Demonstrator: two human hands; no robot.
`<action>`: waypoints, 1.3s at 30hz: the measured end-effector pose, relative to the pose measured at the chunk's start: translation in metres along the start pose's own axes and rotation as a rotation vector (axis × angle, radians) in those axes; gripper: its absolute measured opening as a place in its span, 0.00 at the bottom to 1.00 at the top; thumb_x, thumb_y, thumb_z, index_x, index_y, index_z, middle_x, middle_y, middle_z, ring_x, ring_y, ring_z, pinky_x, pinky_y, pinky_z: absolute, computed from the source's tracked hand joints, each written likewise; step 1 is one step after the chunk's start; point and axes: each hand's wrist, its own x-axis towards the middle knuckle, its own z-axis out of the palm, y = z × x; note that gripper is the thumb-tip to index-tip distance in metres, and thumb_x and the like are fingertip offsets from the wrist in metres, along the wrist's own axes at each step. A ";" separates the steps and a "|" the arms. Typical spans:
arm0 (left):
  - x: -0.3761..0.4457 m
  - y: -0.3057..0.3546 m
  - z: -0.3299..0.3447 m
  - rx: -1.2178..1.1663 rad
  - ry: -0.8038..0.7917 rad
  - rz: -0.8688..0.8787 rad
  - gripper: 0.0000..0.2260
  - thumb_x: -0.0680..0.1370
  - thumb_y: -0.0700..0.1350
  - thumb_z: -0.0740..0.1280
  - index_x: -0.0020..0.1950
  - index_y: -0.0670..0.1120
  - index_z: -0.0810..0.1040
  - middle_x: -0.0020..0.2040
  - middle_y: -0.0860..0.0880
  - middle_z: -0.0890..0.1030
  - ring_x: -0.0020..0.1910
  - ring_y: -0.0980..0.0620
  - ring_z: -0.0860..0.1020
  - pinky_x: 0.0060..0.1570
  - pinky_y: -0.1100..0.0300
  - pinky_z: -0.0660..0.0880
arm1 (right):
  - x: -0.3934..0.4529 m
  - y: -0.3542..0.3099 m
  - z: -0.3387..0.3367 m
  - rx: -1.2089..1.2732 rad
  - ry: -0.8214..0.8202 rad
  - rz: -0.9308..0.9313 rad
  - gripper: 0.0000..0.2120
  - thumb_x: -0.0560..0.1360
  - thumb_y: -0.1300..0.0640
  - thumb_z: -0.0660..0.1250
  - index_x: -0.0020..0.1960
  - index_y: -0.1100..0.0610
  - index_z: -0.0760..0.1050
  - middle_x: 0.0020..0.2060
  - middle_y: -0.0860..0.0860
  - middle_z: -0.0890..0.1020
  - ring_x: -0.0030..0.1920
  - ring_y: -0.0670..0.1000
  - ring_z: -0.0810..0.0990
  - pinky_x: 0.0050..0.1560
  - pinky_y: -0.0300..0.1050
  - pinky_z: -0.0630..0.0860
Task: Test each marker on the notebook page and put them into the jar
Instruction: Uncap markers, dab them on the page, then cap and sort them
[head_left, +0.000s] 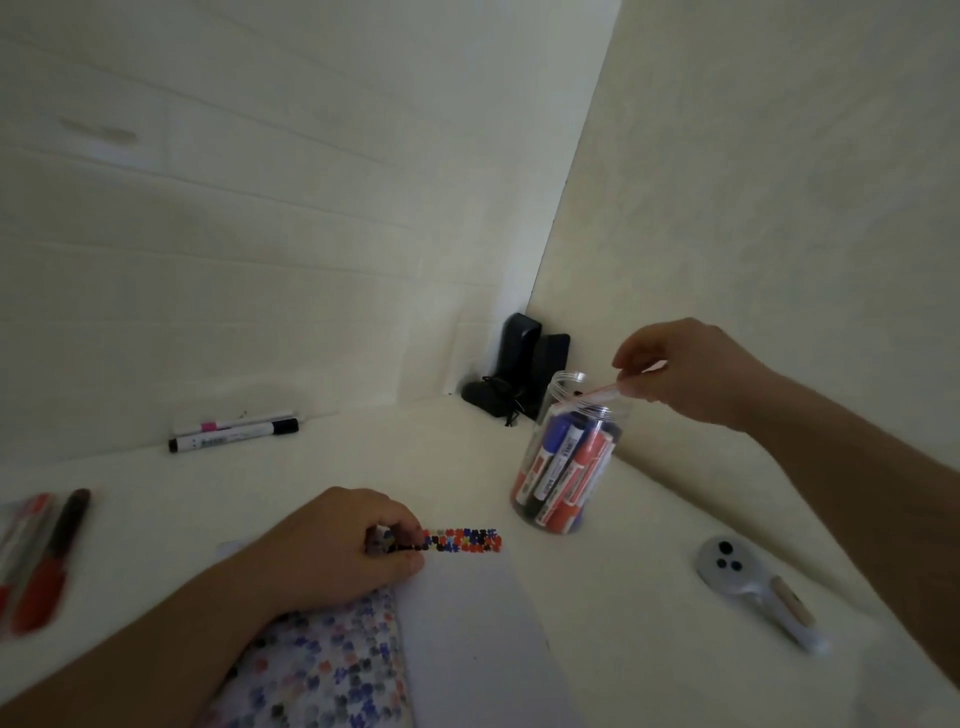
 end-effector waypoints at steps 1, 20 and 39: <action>0.000 0.000 0.000 -0.003 0.000 -0.005 0.06 0.76 0.61 0.71 0.53 0.66 0.81 0.51 0.67 0.81 0.52 0.70 0.77 0.53 0.70 0.74 | 0.002 -0.002 0.001 0.064 -0.002 0.001 0.10 0.74 0.54 0.79 0.51 0.44 0.81 0.44 0.43 0.88 0.44 0.45 0.86 0.43 0.44 0.80; -0.001 -0.002 0.000 -0.027 0.005 -0.003 0.04 0.76 0.60 0.71 0.50 0.67 0.81 0.49 0.68 0.81 0.51 0.69 0.77 0.50 0.70 0.74 | 0.002 -0.004 0.103 0.016 0.233 -0.022 0.15 0.85 0.41 0.53 0.53 0.48 0.73 0.43 0.49 0.82 0.41 0.47 0.82 0.42 0.43 0.81; -0.001 -0.002 0.000 -0.036 -0.013 -0.024 0.07 0.76 0.61 0.71 0.52 0.65 0.82 0.50 0.67 0.81 0.51 0.67 0.78 0.52 0.65 0.76 | 0.005 -0.006 0.099 0.328 0.185 0.085 0.05 0.81 0.48 0.67 0.54 0.48 0.74 0.50 0.45 0.85 0.45 0.49 0.85 0.46 0.52 0.85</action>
